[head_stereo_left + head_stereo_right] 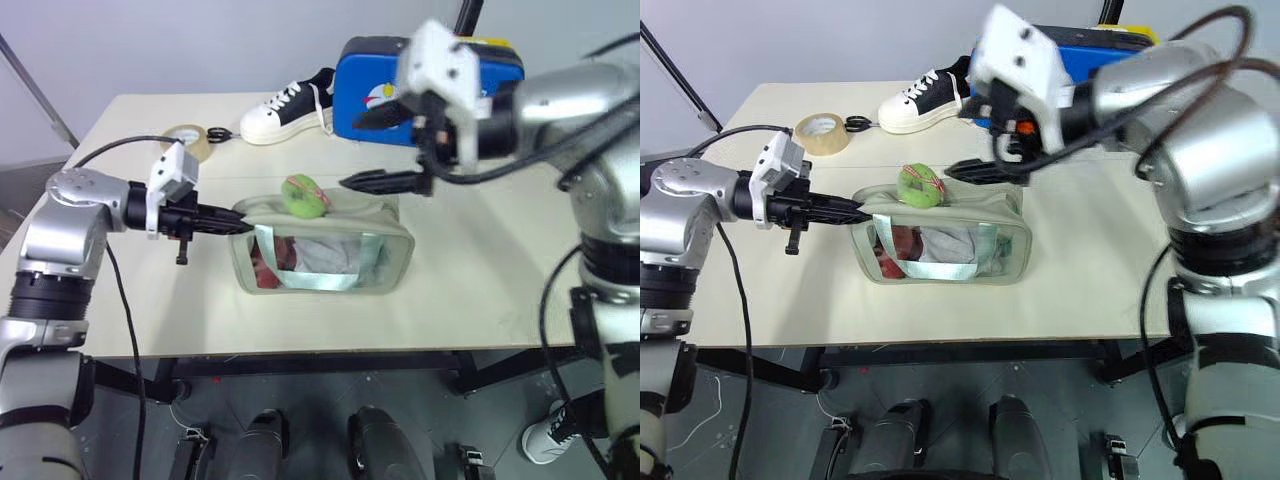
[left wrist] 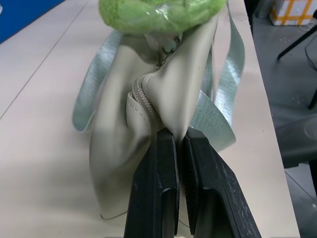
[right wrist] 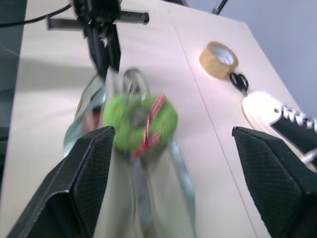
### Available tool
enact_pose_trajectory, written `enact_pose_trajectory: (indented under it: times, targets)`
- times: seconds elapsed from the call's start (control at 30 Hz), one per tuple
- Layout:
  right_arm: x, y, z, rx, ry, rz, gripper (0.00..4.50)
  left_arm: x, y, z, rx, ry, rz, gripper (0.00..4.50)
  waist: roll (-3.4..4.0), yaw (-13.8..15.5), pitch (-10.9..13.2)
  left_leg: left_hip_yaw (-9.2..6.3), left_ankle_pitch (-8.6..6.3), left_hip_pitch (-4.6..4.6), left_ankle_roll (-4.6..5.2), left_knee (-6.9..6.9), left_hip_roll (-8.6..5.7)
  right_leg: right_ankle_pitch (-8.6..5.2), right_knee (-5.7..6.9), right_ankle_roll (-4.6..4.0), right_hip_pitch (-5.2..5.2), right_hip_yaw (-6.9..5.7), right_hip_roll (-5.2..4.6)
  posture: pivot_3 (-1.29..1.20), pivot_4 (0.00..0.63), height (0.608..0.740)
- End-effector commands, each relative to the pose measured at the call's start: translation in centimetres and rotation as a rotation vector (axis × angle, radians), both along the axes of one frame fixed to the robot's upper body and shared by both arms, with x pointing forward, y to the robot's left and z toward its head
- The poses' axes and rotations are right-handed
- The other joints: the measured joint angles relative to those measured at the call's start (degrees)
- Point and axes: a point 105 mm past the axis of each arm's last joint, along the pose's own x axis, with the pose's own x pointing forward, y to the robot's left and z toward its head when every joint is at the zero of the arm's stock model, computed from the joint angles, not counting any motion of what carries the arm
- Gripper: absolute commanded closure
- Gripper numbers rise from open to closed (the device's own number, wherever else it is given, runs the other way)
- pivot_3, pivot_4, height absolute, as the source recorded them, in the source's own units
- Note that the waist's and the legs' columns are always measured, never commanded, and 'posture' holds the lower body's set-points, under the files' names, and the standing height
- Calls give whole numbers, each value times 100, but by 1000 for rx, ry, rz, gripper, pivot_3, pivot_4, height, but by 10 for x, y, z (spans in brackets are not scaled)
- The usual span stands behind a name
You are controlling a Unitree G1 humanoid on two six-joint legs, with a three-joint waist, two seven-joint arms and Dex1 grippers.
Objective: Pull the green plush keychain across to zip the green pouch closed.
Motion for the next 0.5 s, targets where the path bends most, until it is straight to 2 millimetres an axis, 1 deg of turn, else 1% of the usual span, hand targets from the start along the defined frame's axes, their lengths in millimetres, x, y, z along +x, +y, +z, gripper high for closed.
enact_pose_trajectory:
  times: [0.03,0.07,0.17,0.2,0.27,0.3,0.47,0.5]
  targets:
    - [10,19,-4,-21,-10,-31,482,-2,-2,1,13,-11,-1,4500,1,18,1,-1,0,-1,0,1,-1,0,0,0,0,0,-1,0,150,695]
    - [10,25,-8,-29,-1,-21,482,-3,-1,1,13,-12,1,4500,1,32,1,-1,0,-2,0,1,-1,0,0,0,-1,0,-2,0,150,695]
    - [12,35,-17,-57,10,-19,482,-4,0,2,13,-14,9,4500,1,68,1,-1,0,-7,0,3,-2,-1,-4,1,-2,0,-4,0,150,695]
    - [14,36,-19,-66,10,-29,718,-4,0,2,13,-15,11,4500,1,67,1,-1,0,-7,0,3,-3,-1,-4,2,-2,0,-4,0,150,695]
    - [16,36,-22,-80,16,-43,1325,-5,1,2,13,-16,16,4500,1,67,1,-2,0,-7,0,3,-6,0,-3,1,-2,-1,-2,0,150,695]
    - [16,35,-23,-87,17,-44,1774,-5,1,2,12,-16,18,4500,1,65,1,-2,0,-7,0,4,-6,0,-2,1,-2,-1,-2,0,150,695]
    - [11,31,-24,-101,26,-29,4361,-5,1,2,10,-19,28,4500,1,61,1,-2,0,-7,0,3,-5,0,-3,1,-3,-1,-1,0,150,695]
    - [11,29,-24,-101,26,-31,4442,-5,1,3,9,-19,28,4500,1,61,1,-2,0,-7,0,3,-6,0,-2,1,-3,-2,-1,0,150,695]
